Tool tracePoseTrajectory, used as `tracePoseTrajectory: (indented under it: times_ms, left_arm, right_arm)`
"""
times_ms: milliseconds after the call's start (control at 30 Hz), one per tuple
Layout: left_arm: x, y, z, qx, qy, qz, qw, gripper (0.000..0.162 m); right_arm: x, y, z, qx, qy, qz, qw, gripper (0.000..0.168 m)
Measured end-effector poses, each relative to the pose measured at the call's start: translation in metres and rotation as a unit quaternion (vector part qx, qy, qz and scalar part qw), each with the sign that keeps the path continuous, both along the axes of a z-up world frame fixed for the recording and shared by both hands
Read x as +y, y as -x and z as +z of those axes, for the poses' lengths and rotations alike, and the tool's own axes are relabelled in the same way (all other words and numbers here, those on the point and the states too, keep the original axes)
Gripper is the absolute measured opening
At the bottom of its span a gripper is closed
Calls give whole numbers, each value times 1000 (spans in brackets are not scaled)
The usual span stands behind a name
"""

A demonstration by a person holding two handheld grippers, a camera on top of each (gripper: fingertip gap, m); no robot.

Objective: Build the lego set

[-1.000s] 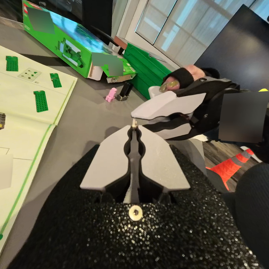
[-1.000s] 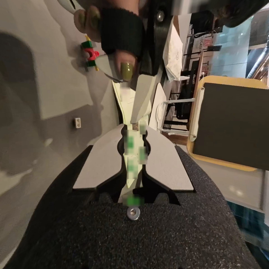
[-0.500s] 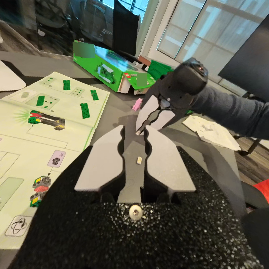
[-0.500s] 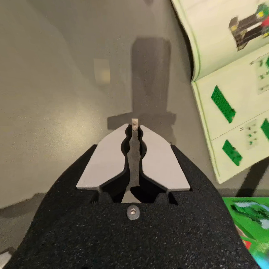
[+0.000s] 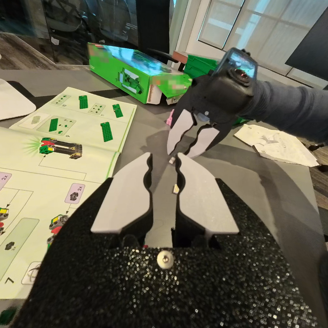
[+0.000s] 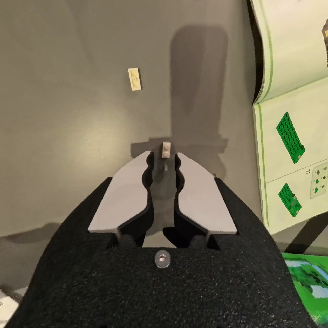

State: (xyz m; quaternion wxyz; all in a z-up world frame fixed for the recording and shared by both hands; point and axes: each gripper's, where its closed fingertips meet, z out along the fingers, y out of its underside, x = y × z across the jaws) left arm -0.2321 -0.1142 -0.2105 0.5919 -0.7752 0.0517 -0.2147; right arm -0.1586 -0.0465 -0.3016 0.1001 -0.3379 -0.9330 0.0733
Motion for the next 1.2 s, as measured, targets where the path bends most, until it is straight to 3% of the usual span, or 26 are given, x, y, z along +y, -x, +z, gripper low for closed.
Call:
tracePoseTrajectory:
  times_ms: [33,167,333,600,833,1067,1200]
  left_arm:
    - [0,1,0,1,0,1,1000,24]
    - [0,3,-1,21,-2,2,1000,24]
    - [0,-4,-4,45,-5,-12,999,24]
    - [-4,-21,-8,113,-24,-69,991,24]
    - [-14,-27,-16,157,-53,-130,978,22]
    - [-19,-37,-41,356,-104,-165,914,16]
    - [-17,-47,-37,428,-148,-150,879,14]
  right_arm:
    - [0,-1,3,5,5,-4,1000,23]
    - [-35,4,21,54,105,-9,993,22]
    - [-61,10,10,62,125,30,990,23]
    - [-67,21,-1,25,174,28,984,22]
    - [-68,22,-2,22,180,32,983,8]
    - [-76,25,31,8,282,10,959,8]
    - [-82,21,41,-31,313,6,949,8]
